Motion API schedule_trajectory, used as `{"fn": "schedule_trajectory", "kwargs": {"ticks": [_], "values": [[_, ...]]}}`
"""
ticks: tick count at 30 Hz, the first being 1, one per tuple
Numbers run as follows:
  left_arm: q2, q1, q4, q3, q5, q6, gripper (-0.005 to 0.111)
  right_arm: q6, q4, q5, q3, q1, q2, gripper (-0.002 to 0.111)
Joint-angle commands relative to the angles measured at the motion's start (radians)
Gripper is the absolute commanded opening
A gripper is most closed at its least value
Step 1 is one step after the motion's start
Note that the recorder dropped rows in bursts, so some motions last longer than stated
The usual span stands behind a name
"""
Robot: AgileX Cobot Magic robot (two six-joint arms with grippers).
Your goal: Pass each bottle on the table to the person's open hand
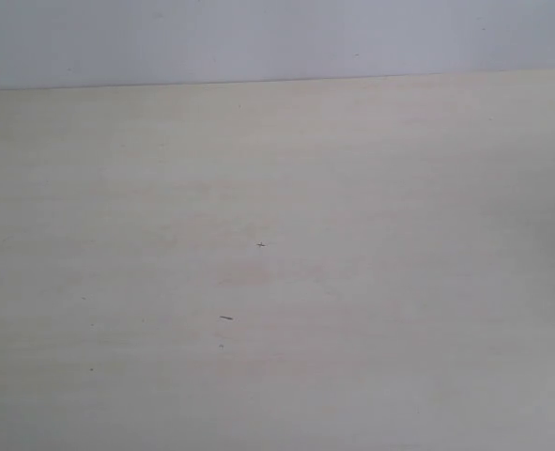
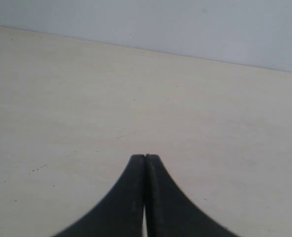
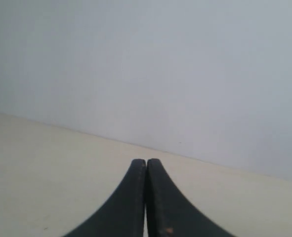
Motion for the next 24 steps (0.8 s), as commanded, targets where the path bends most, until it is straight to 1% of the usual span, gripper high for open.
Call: {"fn": "schedule_trajectory", "kwargs": {"ticks": [1,4,8,15,19,24], "values": [[-0.005,0.001,-0.006,-0.001,-0.007,-0.004,0.000,-0.011,-0.007,-0.171,0.115,-0.141,-0.025,0.000],[-0.005,0.001,-0.006,-0.001,-0.007,-0.004,0.000,-0.011,0.044,-0.286,0.189,-0.218,-0.043,0.000],[-0.005,0.001,-0.006,-0.001,-0.007,-0.004,0.000,-0.011,0.051,-0.325,0.244,-0.290,-0.064,0.000],[-0.005,0.001,-0.006,-0.001,-0.007,-0.004,0.000,-0.011,0.051,-0.316,0.309,-0.303,-0.065,0.000],[-0.005,0.001,-0.006,-0.001,-0.007,-0.004,0.000,-0.020,0.041,-0.300,0.311,-0.305,-0.081,0.000],[-0.005,0.001,-0.006,-0.001,-0.007,-0.004,0.000,-0.017,0.032,-0.224,0.311,-0.359,-0.109,0.000]]}}
